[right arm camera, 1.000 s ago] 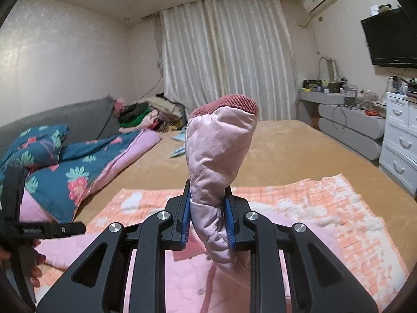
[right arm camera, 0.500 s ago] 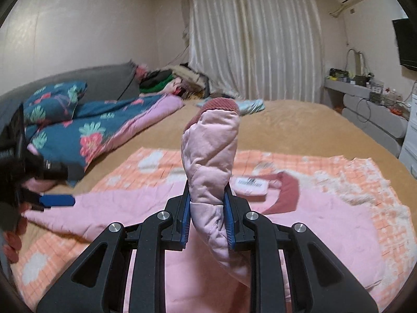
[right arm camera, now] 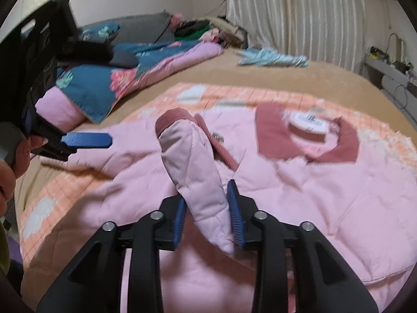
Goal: Fold large clothes
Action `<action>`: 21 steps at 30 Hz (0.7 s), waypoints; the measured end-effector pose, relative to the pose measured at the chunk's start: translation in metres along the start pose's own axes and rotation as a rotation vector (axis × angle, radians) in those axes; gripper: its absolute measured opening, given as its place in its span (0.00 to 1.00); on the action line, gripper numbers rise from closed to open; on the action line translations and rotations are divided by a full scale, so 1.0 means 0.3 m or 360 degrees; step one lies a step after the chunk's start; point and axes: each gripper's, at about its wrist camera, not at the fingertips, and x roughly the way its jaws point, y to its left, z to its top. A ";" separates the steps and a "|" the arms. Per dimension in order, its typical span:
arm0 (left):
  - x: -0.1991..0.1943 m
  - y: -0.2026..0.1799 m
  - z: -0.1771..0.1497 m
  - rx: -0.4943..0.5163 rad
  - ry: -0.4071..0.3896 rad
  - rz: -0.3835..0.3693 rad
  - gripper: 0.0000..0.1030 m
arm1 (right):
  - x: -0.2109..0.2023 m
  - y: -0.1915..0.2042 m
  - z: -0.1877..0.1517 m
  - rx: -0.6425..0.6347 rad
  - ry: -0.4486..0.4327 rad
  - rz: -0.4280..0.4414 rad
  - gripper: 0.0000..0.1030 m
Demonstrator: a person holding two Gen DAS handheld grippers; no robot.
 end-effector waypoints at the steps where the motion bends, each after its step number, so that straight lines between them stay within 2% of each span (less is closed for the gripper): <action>1: 0.009 0.010 -0.008 -0.0016 0.0016 -0.0002 0.92 | 0.008 0.007 -0.009 0.0000 0.0031 0.0017 0.37; 3: 0.027 0.026 -0.018 -0.0037 0.0044 0.0009 0.92 | 0.021 0.012 -0.030 0.0006 0.0080 0.0058 0.47; 5: 0.050 0.041 -0.034 -0.0063 0.0080 0.0016 0.92 | 0.020 0.022 -0.048 0.0003 0.0105 0.0092 0.53; 9: 0.097 0.062 -0.070 -0.0085 0.0157 0.0005 0.92 | -0.050 0.005 -0.062 0.0052 0.0098 0.0211 0.76; 11: 0.119 0.073 -0.085 -0.0100 0.0188 -0.0008 0.92 | -0.104 -0.019 -0.070 0.0062 0.0087 0.0234 0.77; 15: 0.159 0.097 -0.118 -0.0121 0.0227 0.0023 0.92 | -0.193 -0.127 -0.080 0.0135 0.0095 0.0176 0.77; 19: 0.203 0.103 -0.148 -0.0109 0.0259 0.0058 0.90 | -0.284 -0.273 -0.103 0.0234 0.0077 0.0050 0.79; 21: 0.218 0.091 -0.160 -0.0067 0.0254 0.0106 0.86 | -0.326 -0.347 -0.120 0.0275 0.0063 -0.0036 0.80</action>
